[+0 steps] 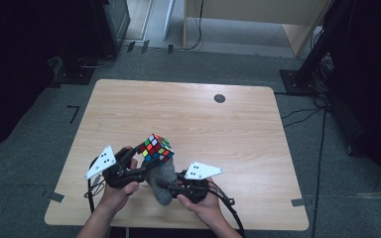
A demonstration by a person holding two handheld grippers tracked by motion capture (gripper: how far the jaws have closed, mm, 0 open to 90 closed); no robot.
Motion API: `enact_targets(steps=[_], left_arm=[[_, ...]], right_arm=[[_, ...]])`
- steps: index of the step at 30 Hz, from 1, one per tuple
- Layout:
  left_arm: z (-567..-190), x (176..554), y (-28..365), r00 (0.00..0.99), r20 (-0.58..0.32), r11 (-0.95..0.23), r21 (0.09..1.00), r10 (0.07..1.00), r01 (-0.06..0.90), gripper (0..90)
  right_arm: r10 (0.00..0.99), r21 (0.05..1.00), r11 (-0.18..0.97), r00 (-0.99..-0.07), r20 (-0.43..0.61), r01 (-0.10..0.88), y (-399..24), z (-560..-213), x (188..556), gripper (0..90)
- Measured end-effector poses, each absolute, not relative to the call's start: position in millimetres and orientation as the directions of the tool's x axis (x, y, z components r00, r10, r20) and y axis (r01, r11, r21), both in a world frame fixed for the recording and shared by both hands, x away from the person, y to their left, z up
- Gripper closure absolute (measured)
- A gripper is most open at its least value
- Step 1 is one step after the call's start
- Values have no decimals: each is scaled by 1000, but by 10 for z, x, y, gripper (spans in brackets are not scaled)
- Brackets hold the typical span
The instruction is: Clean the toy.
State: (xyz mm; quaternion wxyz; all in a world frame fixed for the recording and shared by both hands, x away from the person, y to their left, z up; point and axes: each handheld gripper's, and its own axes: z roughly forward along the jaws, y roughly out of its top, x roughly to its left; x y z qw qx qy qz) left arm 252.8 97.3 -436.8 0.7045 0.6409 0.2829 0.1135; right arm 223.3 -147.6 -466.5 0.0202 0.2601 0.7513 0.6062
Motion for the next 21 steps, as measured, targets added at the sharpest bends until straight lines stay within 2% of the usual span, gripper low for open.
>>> enact_targets(steps=[6,11,15,21], left_arm=[[-4395,2539,945,790,-298,181,954,536,237,334],[-4392,2532,922,806,-295,175,955,514,238,334],[-4395,2551,942,815,-304,172,952,492,252,334],[-4402,2554,930,813,-299,157,954,499,254,334]], right_arm=[[364,910,188,-887,285,369,-1348,-4719,2197,673],[448,924,157,-859,249,350,-1454,-4658,2240,683],[552,931,54,-788,274,361,-1721,-4597,2346,691],[645,929,-134,-681,346,345,-2054,-4504,2412,692]])
